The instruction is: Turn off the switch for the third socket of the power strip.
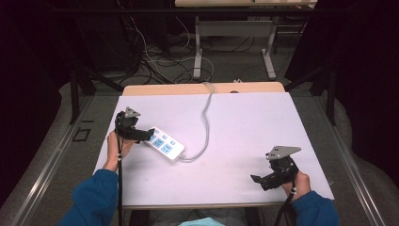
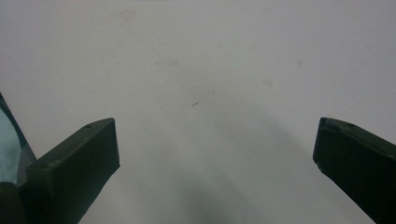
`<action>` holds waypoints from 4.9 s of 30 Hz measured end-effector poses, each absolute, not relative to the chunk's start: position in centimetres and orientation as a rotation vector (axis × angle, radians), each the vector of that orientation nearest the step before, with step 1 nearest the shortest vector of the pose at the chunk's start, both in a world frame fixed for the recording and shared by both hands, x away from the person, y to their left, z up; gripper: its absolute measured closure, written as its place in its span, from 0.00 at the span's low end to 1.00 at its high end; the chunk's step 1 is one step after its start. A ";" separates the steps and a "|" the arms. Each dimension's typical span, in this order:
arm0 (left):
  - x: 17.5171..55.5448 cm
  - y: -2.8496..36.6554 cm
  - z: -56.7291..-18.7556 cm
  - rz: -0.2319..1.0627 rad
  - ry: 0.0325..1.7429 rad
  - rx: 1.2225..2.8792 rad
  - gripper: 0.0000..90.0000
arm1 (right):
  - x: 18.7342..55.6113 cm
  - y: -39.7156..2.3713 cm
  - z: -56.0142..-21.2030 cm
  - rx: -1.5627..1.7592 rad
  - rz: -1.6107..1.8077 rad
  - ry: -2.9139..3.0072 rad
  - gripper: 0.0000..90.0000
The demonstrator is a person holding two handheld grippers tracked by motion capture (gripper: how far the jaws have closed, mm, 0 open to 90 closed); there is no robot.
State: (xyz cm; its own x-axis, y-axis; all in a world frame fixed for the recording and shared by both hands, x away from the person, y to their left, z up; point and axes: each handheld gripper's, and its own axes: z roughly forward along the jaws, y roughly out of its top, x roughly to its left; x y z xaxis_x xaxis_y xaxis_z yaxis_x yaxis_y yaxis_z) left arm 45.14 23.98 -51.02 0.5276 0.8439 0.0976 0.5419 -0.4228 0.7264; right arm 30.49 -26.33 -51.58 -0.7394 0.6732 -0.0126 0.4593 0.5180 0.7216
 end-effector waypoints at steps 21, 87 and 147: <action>46.7 23.7 -51.9 0.610 1.169 2.124 0.23 | 30.4 -26.4 -51.6 0.958 1.045 2.461 0.00; 46.2 21.3 -53.1 0.417 1.024 2.206 1.00 | 30.5 -26.3 -51.7 0.966 1.035 2.461 0.01; 46.0 20.9 -53.2 0.467 1.022 2.229 1.00 | 30.5 -26.3 -51.7 0.968 1.038 2.461 0.01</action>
State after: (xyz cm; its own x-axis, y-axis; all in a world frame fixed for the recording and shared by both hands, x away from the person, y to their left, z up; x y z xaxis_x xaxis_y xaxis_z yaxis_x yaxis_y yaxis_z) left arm 45.98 20.86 -53.16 0.6357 0.7700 0.0543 0.5452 -0.4977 0.6746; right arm 30.46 -26.32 -51.68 -0.7281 0.6853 -0.0131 0.4689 0.5120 0.7197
